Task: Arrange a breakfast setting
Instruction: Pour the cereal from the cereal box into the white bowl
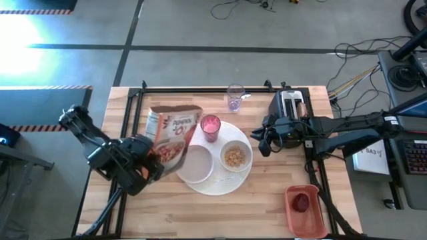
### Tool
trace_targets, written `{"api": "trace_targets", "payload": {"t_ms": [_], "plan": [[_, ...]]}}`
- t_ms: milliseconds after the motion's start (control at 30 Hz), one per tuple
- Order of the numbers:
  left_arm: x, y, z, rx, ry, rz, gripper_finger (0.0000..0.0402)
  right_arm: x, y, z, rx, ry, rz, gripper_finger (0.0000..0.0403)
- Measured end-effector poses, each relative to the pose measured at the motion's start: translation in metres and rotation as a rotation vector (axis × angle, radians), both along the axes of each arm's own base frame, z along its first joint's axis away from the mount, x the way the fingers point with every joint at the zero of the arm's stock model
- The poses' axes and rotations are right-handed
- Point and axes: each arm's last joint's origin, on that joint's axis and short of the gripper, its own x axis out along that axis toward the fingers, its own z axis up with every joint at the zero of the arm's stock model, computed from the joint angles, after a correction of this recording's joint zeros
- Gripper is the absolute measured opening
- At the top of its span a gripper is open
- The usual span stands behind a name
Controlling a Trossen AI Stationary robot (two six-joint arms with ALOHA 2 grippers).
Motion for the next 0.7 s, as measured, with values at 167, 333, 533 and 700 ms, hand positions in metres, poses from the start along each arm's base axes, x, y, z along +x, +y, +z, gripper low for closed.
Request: {"api": "trace_targets", "payload": {"t_ms": [167, 333, 533, 700], "plan": [[-0.010, 0.010, -0.018, 0.059, -0.008, 0.040, 0.0036, 0.000, 0.000, 0.000, 0.000, 0.000, 0.000, 0.0082], [-0.017, 0.020, -0.040, 0.187, -0.027, 0.061, 0.0036, 0.000, 0.000, 0.000, 0.000, 0.000, 0.000, 0.0082], [-0.022, 0.031, -0.075, 0.296, 0.002, 0.120, 0.0036, 0.000, 0.000, 0.000, 0.000, 0.000, 0.000, 0.0082], [-0.027, 0.044, -0.104, 0.396, 0.000, 0.199, 0.0036, 0.000, 0.000, 0.000, 0.000, 0.000, 0.000, 0.0082]]}}
